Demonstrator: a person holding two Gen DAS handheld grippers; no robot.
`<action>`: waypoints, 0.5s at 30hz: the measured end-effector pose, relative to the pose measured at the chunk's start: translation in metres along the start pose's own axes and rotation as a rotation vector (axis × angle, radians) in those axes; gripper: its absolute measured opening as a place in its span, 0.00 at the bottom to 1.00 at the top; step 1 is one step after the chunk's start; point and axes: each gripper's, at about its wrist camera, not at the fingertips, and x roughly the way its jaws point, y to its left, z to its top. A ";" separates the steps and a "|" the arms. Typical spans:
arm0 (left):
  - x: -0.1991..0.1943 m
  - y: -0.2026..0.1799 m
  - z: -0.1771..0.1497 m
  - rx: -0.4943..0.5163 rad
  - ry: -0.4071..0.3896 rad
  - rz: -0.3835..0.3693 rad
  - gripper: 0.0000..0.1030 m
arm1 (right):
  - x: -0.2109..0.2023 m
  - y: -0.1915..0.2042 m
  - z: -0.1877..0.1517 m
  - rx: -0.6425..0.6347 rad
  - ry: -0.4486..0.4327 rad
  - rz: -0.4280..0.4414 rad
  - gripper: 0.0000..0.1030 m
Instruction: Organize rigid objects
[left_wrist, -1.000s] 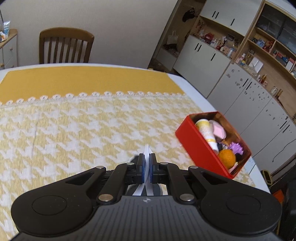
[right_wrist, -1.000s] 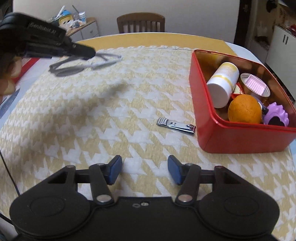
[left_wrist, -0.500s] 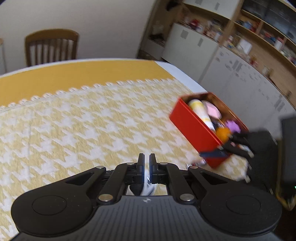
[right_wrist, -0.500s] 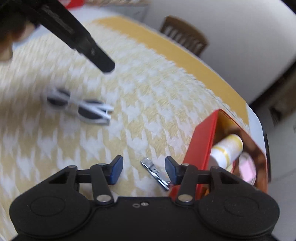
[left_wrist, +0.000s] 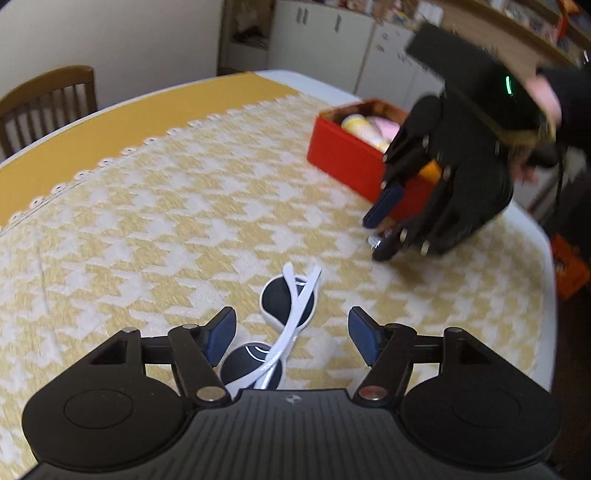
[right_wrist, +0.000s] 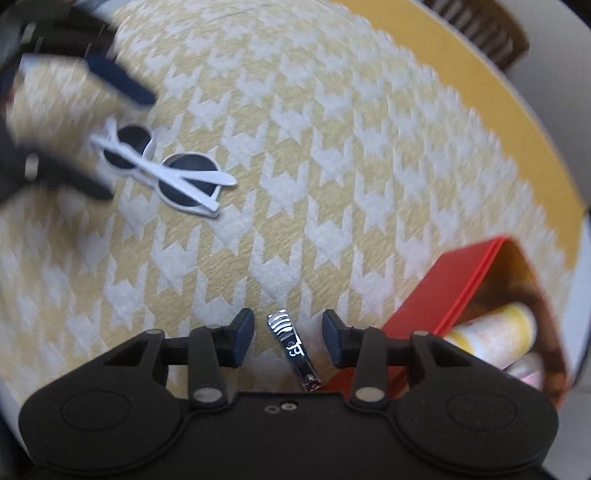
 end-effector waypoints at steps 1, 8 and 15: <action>0.005 0.000 0.000 0.022 0.008 0.003 0.65 | 0.002 -0.004 0.000 0.021 0.004 0.035 0.31; 0.027 0.002 -0.002 0.073 0.030 0.029 0.64 | 0.006 0.003 -0.005 0.028 -0.013 0.046 0.19; 0.029 -0.005 0.000 0.116 -0.001 0.091 0.35 | 0.005 0.025 -0.019 0.041 -0.069 -0.017 0.11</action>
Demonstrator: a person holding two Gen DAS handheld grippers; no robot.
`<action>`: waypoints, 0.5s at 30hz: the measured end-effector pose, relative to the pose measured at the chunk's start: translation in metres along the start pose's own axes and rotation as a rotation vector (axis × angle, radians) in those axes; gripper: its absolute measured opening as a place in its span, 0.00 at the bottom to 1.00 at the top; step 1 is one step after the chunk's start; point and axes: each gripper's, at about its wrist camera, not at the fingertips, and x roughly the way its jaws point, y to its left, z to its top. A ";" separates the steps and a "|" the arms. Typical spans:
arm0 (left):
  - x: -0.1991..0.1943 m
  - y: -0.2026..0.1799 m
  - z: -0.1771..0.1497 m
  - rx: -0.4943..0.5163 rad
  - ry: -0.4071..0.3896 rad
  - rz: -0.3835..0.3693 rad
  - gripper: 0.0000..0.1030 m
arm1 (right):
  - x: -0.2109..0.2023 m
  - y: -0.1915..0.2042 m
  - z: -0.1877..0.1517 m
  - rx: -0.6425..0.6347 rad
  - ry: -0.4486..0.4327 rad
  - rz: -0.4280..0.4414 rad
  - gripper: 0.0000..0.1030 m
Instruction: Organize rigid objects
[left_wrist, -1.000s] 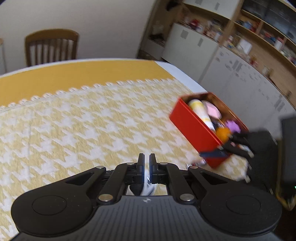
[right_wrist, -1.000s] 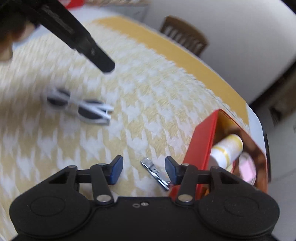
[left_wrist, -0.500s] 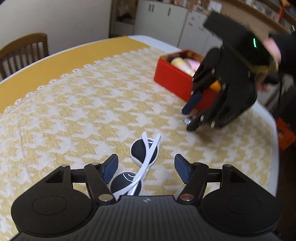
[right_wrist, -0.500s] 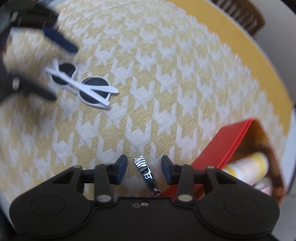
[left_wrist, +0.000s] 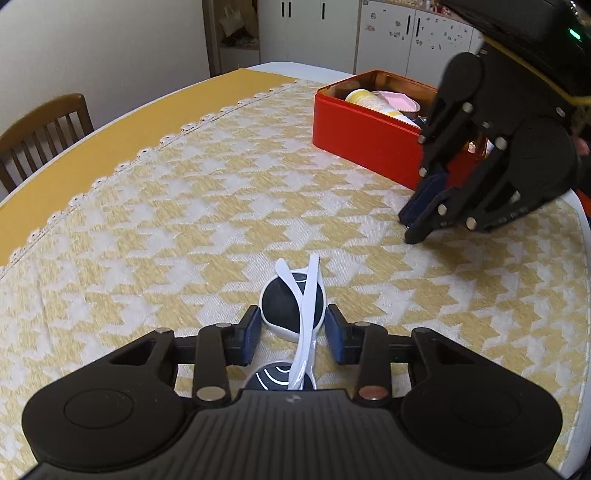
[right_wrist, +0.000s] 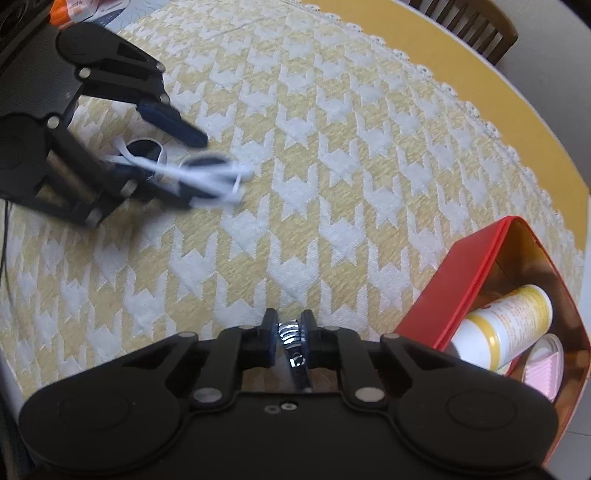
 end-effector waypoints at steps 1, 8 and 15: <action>0.000 -0.001 -0.001 0.007 -0.006 0.007 0.35 | -0.002 0.004 -0.002 -0.003 -0.007 -0.014 0.11; -0.007 -0.004 -0.007 -0.059 -0.022 0.016 0.35 | -0.025 0.017 -0.030 0.046 -0.074 -0.061 0.11; -0.014 0.004 0.006 -0.188 -0.043 0.008 0.10 | -0.068 0.001 -0.060 0.292 -0.228 -0.026 0.11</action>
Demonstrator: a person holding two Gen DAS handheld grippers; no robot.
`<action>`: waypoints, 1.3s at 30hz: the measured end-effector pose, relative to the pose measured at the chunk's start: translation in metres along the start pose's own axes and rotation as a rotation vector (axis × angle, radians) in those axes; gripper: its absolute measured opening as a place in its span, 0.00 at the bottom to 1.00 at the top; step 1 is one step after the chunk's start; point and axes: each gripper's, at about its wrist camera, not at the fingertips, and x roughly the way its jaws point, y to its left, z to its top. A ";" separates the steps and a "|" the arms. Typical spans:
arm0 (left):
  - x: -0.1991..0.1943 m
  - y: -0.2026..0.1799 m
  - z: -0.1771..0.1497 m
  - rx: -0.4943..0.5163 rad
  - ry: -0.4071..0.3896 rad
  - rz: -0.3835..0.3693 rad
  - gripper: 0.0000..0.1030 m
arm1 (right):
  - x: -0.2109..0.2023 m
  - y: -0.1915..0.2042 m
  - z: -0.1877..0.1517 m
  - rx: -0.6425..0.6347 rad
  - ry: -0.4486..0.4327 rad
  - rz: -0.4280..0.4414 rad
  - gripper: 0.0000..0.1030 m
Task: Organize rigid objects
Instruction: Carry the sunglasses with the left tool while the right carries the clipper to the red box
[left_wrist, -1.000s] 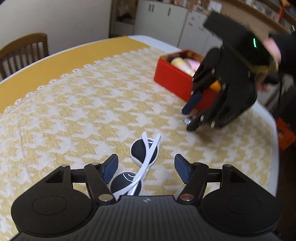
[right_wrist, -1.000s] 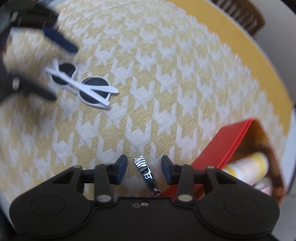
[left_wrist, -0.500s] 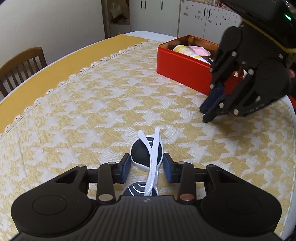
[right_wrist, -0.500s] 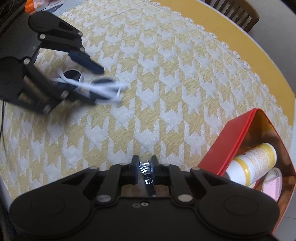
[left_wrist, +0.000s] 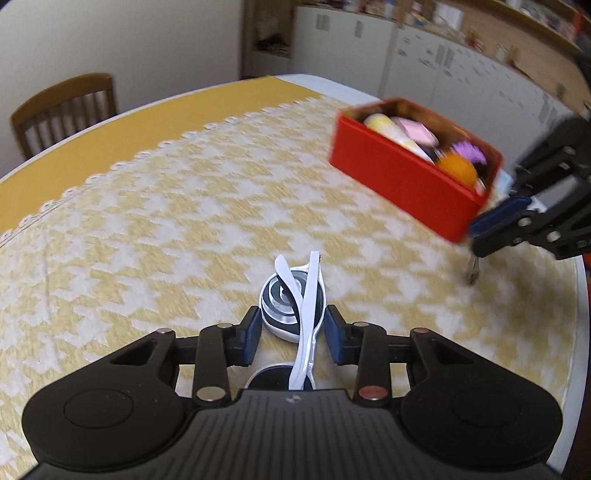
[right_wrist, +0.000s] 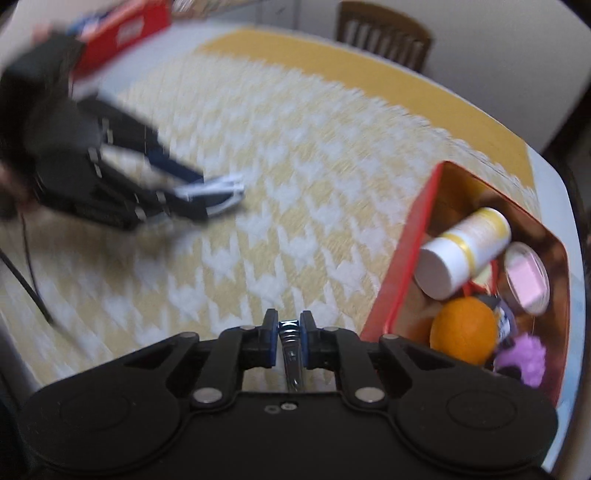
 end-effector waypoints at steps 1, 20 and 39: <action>0.001 0.003 0.005 -0.037 -0.002 -0.013 0.06 | -0.007 -0.008 0.000 0.048 -0.027 0.001 0.11; -0.004 0.006 0.013 -0.137 -0.016 0.013 0.05 | -0.056 -0.078 -0.022 0.385 -0.196 0.056 0.11; 0.000 -0.086 0.145 -0.145 -0.115 -0.176 0.05 | -0.086 -0.159 -0.038 0.550 -0.326 -0.060 0.11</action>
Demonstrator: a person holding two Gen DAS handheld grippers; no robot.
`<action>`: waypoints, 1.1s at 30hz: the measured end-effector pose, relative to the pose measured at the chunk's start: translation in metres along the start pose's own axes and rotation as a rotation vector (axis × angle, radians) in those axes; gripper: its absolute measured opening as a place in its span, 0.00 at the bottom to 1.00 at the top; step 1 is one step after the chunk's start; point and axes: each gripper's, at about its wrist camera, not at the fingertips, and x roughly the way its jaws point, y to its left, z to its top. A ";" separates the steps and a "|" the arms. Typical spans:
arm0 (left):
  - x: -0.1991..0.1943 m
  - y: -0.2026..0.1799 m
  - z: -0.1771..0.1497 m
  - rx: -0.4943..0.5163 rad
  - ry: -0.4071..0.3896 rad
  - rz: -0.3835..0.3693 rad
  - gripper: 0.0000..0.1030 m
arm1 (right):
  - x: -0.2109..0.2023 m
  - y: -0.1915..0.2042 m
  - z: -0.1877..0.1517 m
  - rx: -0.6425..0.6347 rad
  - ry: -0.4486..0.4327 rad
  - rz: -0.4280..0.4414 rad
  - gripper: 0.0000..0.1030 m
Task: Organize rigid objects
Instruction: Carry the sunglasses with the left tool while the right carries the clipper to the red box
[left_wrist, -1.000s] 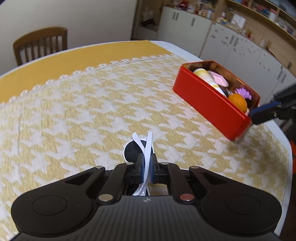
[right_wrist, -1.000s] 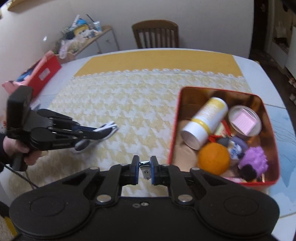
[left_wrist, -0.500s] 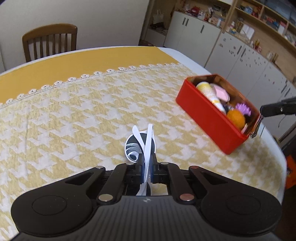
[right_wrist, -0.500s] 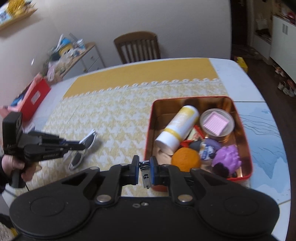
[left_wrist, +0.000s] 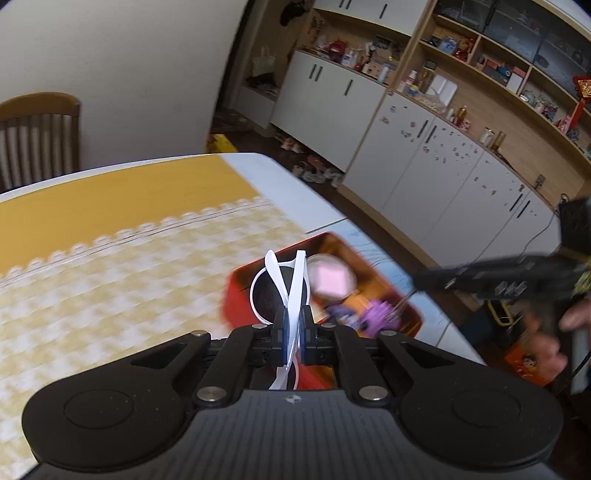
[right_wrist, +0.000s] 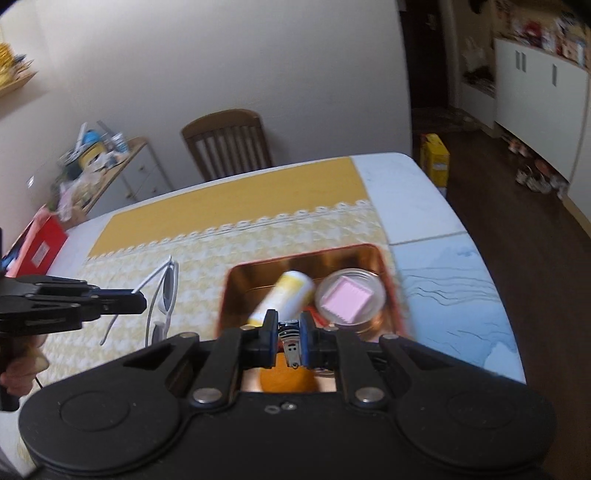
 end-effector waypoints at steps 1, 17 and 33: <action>0.007 -0.006 0.005 -0.004 0.006 -0.009 0.05 | 0.004 -0.006 -0.001 0.019 0.003 -0.003 0.11; 0.118 -0.049 0.025 0.018 0.169 0.024 0.05 | 0.033 -0.027 -0.028 0.038 0.091 -0.002 0.11; 0.134 -0.045 0.012 0.016 0.202 0.051 0.05 | 0.038 -0.020 -0.034 0.028 0.100 -0.047 0.19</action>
